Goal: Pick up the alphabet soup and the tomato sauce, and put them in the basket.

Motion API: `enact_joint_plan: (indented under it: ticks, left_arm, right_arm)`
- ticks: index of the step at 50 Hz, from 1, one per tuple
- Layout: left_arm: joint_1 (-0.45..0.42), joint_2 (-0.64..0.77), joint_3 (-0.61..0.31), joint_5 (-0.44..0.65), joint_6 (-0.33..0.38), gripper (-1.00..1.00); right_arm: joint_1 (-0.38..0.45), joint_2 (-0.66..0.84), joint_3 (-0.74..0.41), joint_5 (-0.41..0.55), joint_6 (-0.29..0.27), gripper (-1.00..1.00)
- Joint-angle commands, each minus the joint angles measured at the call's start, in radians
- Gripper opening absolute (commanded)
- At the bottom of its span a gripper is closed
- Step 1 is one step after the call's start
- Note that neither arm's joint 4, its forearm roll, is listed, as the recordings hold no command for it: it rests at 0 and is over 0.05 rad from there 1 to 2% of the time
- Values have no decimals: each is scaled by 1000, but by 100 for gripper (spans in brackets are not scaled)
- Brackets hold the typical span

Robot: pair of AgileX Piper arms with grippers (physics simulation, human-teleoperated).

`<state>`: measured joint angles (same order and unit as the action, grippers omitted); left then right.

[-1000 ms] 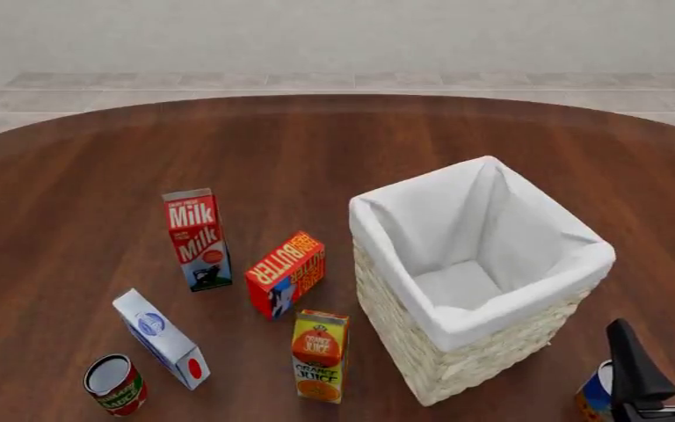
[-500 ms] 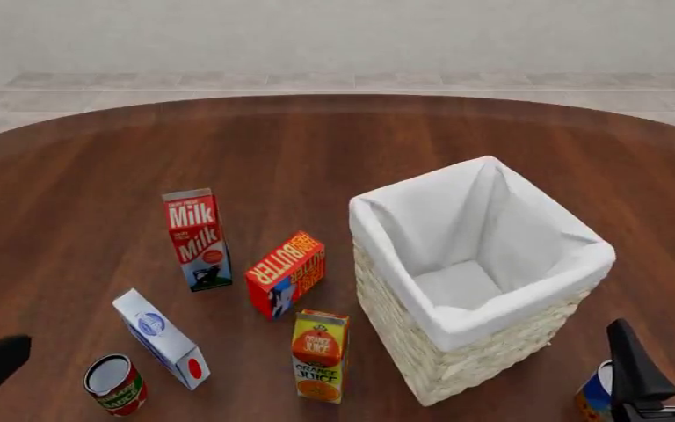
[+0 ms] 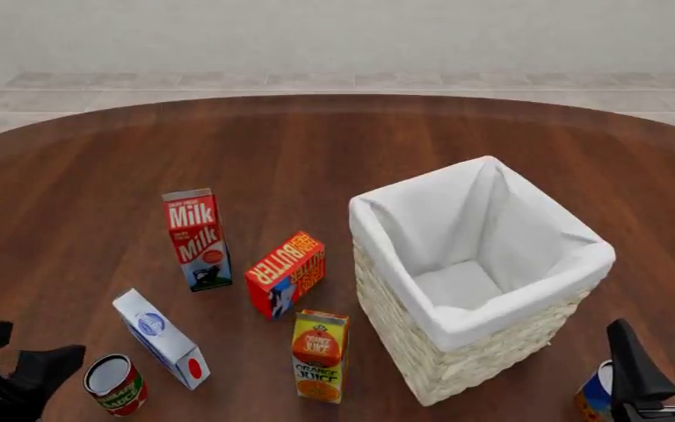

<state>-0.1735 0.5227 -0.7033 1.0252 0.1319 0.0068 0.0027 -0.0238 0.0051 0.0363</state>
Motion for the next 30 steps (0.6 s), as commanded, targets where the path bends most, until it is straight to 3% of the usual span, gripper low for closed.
enact_joint_plan:
  ticks: [1,30]
  left_arm:
    - [-13,40,47,-66,3,100]
    - [47,102,148,-200,40,100]
  right_arm:
    - [-1,-1,-1,2,-1,100]
    - [-3,-2,1,3,4,100]
